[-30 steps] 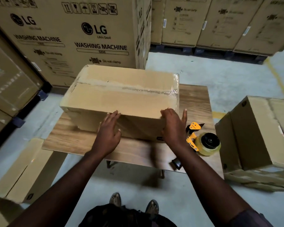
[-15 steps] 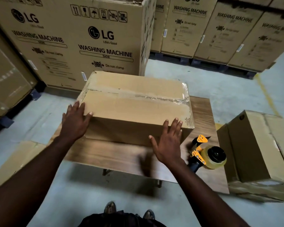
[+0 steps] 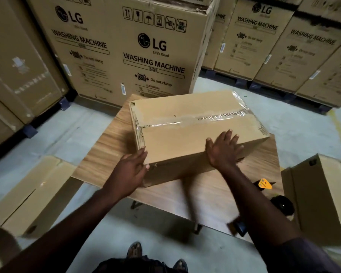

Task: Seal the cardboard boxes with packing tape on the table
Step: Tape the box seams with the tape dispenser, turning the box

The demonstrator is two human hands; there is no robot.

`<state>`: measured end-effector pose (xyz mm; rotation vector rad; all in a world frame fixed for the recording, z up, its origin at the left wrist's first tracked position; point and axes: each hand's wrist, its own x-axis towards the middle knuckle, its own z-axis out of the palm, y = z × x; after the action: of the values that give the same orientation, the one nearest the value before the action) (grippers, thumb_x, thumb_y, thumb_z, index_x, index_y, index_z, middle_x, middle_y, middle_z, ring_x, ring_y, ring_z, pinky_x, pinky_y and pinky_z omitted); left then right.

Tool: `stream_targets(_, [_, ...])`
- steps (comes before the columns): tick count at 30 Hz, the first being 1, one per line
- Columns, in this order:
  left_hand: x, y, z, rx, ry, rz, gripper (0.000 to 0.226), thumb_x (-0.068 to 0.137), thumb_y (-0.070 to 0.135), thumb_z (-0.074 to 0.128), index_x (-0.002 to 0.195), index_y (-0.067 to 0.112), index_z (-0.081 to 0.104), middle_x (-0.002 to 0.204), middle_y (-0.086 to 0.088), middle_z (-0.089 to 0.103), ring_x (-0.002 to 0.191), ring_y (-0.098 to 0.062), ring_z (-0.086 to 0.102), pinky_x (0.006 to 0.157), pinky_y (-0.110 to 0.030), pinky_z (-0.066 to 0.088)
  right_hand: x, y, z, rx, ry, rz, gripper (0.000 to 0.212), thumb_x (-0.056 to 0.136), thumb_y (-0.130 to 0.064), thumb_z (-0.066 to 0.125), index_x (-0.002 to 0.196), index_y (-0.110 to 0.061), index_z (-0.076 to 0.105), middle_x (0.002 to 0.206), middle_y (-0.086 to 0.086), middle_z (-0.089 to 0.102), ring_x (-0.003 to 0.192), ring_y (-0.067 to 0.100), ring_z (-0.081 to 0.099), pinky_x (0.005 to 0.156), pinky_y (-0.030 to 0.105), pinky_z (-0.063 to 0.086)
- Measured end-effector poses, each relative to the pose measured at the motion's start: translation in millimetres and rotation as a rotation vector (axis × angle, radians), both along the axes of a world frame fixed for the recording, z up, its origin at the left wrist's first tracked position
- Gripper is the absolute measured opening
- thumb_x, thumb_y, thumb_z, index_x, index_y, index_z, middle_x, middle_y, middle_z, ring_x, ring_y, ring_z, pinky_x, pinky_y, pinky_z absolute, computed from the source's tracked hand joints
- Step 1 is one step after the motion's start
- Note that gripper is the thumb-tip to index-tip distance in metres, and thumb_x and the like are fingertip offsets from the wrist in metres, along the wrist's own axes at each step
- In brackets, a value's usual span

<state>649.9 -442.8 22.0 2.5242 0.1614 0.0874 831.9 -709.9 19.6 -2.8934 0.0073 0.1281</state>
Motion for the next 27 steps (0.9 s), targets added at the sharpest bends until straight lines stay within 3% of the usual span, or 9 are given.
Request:
stream_targets(5, [21, 34, -3, -0.002, -0.018, -0.141, 0.055, 0.096, 0.032, 0.045, 0.147, 0.012, 0.051, 0.156, -0.002, 0.042, 0.143, -0.023, 0.04, 0.116, -0.022, 0.022, -95, 120, -1, 0.037, 0.026, 0.341, 0.084, 0.102, -0.061, 0.027, 0.16, -0.005, 0.004, 0.168, 0.015, -0.012, 0.154, 0.037, -0.015, 0.117, 0.064, -0.012])
stream_targets(7, [36, 44, -7, 0.005, 0.006, -0.18, 0.056, 0.098, 0.028, 0.042, 0.151, 0.01, 0.044, 0.16, -0.005, 0.034, 0.148, -0.023, 0.031, 0.119, -0.024, 0.017, -123, 154, -2, 0.048, 0.002, 0.465, 0.08, 0.101, -0.055, 0.029, 0.161, -0.006, 0.009, 0.169, 0.013, -0.009, 0.154, 0.036, -0.014, 0.115, 0.068, -0.014])
stream_targets(11, [69, 60, -5, 0.068, 0.061, -0.202, 0.061, 0.103, 0.034, 0.035, 0.156, 0.006, 0.028, 0.165, -0.014, 0.019, 0.154, -0.029, 0.014, 0.121, -0.027, 0.007, -132, 177, -6, -0.01, -0.022, 0.483, 0.072, 0.099, -0.048, 0.017, 0.159, -0.009, 0.019, 0.169, 0.012, 0.005, 0.155, 0.037, -0.003, 0.111, 0.074, -0.01])
stream_targets(15, [99, 72, -2, 0.096, 0.08, -0.155, 0.061, 0.108, 0.037, 0.038, 0.158, 0.007, 0.023, 0.167, -0.013, 0.014, 0.154, -0.029, 0.007, 0.122, -0.034, 0.01, -126, 165, -12, -0.036, -0.054, 0.538, 0.06, 0.107, -0.035, 0.031, 0.159, -0.009, 0.018, 0.169, 0.013, 0.005, 0.156, 0.036, 0.0, 0.112, 0.074, -0.006])
stream_targets(19, [99, 68, -8, 0.092, 0.056, -0.145, 0.064, 0.103, 0.05, 0.034, 0.157, 0.015, 0.03, 0.166, -0.004, 0.022, 0.154, -0.025, 0.016, 0.121, -0.041, 0.022, -117, 138, -8, 0.029, -0.038, 0.591, 0.063, 0.105, -0.041, 0.021, 0.161, -0.014, 0.015, 0.17, 0.006, 0.001, 0.156, 0.03, -0.003, 0.117, 0.069, -0.004])
stream_targets(22, [86, 50, -8, 0.194, -0.048, -0.131, 0.06, 0.099, 0.053, 0.031, 0.15, 0.024, 0.045, 0.159, 0.001, 0.039, 0.149, -0.023, 0.03, 0.116, -0.047, 0.03, -99, 85, -11, 0.147, -0.097, 0.658, 0.065, 0.099, -0.044, 0.025, 0.159, -0.018, 0.028, 0.169, 0.001, 0.015, 0.156, 0.022, 0.008, 0.12, 0.062, 0.005])
stream_targets(25, [75, 23, -6, 0.262, -0.115, -0.188, 0.053, 0.098, 0.048, 0.034, 0.144, 0.029, 0.052, 0.152, 0.005, 0.048, 0.144, -0.02, 0.037, 0.115, -0.049, 0.027, -82, 22, -12, 0.294, -0.147, 0.657, 0.063, 0.088, -0.035, 0.045, 0.149, -0.021, 0.045, 0.163, -0.007, 0.032, 0.154, 0.015, 0.018, 0.122, 0.055, 0.007])
stream_targets(27, [67, 0, -9, 0.259, -0.136, -0.244, 0.051, 0.097, 0.04, 0.04, 0.144, 0.027, 0.052, 0.152, 0.005, 0.049, 0.143, -0.018, 0.038, 0.118, -0.048, 0.024, -75, -10, -10, 0.396, -0.159, 0.601, 0.063, 0.079, -0.03, 0.048, 0.142, -0.021, 0.052, 0.159, -0.013, 0.039, 0.153, 0.01, 0.022, 0.122, 0.052, 0.007])
